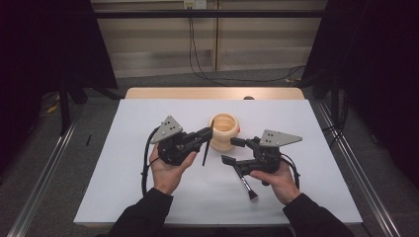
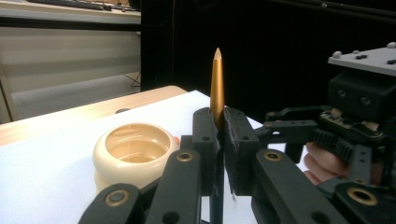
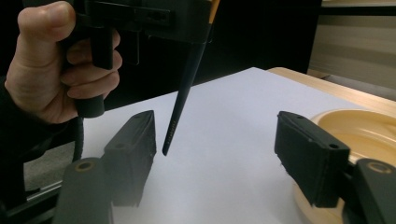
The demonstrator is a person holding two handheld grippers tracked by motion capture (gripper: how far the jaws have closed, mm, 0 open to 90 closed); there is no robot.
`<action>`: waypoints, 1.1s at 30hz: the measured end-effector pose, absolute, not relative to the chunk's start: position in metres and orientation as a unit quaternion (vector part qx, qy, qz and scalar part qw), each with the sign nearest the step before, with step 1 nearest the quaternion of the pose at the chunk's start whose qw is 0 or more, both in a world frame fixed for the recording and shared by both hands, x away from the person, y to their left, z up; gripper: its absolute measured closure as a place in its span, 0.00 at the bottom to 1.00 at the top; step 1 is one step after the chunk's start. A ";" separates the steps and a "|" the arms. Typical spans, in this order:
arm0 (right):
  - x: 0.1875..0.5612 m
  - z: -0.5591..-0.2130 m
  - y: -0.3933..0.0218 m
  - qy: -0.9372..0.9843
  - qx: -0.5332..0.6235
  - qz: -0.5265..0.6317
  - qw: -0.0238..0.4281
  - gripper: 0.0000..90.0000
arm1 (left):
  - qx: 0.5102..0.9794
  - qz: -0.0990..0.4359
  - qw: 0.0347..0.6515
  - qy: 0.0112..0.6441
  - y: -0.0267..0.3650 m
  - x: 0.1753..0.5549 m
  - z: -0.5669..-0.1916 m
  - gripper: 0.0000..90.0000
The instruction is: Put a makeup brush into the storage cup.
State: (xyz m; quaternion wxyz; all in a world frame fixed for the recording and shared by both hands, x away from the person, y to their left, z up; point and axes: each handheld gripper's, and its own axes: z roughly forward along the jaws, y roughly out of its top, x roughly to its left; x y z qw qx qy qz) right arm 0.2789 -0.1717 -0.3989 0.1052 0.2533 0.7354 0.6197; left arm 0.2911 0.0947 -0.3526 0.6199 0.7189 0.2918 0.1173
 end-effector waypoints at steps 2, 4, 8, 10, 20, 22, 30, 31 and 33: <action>0.282 -0.400 -0.167 0.737 0.251 0.621 0.094 0.39 | 0.718 0.115 0.622 0.289 0.095 0.291 -0.353 0.94; 0.286 -0.402 -0.162 0.737 0.252 0.621 0.089 0.42 | 0.722 0.118 0.617 0.291 0.095 0.291 -0.354 0.94; 0.292 -0.403 -0.155 0.739 0.248 0.622 0.075 0.48 | 0.720 0.111 0.620 0.293 0.091 0.290 -0.356 0.94; 0.294 -0.405 -0.151 0.738 0.248 0.624 0.066 0.52 | 0.723 0.108 0.618 0.288 0.090 0.289 -0.357 0.94; 0.295 -0.406 -0.148 0.737 0.244 0.628 0.042 0.65 | 0.727 0.103 0.617 0.283 0.084 0.288 -0.362 0.94; 0.296 -0.406 -0.147 0.740 0.240 0.627 0.040 0.69 | 0.729 0.102 0.616 0.281 0.082 0.287 -0.363 0.94; 0.297 -0.406 -0.149 0.734 0.241 0.634 0.033 0.78 | 0.736 0.100 0.610 0.277 0.078 0.286 -0.367 0.94; 0.297 -0.406 -0.149 0.734 0.241 0.633 0.033 0.80 | 0.736 0.097 0.611 0.276 0.078 0.287 -0.368 0.94; 0.298 -0.406 -0.150 0.733 0.242 0.635 0.032 0.84 | 0.734 0.089 0.616 0.272 0.077 0.287 -0.369 0.94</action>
